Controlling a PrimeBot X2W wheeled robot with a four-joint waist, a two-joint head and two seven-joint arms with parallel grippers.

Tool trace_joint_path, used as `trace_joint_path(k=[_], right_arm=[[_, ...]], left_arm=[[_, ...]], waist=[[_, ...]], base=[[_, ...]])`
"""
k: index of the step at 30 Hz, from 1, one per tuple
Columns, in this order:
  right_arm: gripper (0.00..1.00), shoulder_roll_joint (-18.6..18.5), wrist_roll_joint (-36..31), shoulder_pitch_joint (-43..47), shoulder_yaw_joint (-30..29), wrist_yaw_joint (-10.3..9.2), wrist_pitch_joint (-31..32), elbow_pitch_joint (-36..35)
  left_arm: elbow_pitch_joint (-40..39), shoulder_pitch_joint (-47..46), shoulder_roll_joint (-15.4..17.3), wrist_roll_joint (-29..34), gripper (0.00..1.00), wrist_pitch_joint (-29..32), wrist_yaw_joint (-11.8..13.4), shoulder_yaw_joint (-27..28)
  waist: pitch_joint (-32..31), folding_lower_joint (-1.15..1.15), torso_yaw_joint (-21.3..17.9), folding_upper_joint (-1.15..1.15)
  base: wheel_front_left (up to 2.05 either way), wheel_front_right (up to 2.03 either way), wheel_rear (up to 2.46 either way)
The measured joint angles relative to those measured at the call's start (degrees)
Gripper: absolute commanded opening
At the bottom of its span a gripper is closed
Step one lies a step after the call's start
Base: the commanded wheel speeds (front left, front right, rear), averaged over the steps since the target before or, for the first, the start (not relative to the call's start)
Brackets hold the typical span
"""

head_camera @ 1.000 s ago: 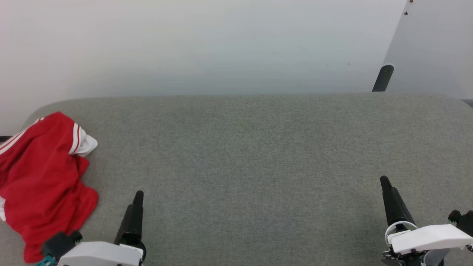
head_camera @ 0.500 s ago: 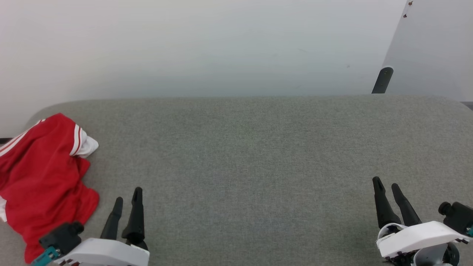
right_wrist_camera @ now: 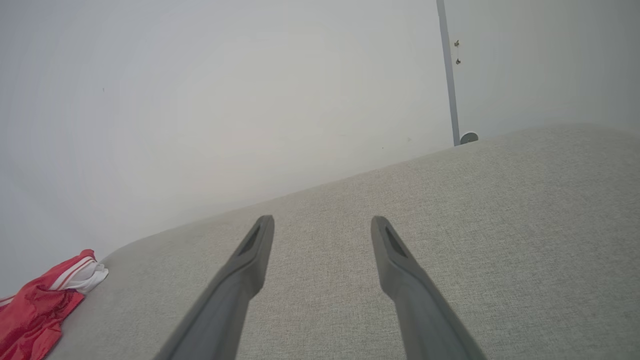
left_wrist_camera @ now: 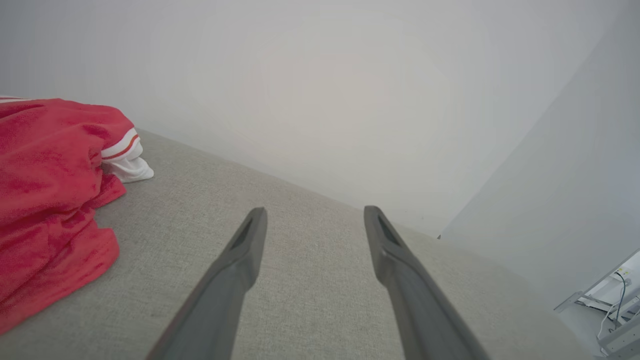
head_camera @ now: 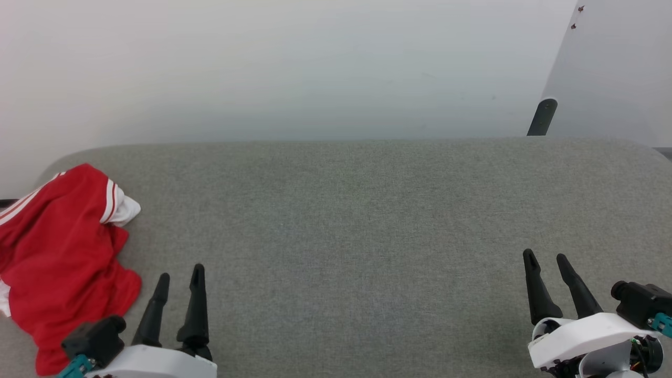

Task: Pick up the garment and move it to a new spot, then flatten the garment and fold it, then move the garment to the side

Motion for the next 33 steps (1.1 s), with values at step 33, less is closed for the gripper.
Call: trace_joint_path(k=[33], right_arm=[[1.00, 0.68, -15.71, 0.01, 0.62, 0.01, -2.14, -2.45]], left_arm=[[-2.67, 1.88, -1.88, 20.95, 1.00, -4.01, -4.24, 2.30]], waist=[[-0.99, 0.00, -0.71, 0.00]], base=[[0.00, 0.00, 0.00]])
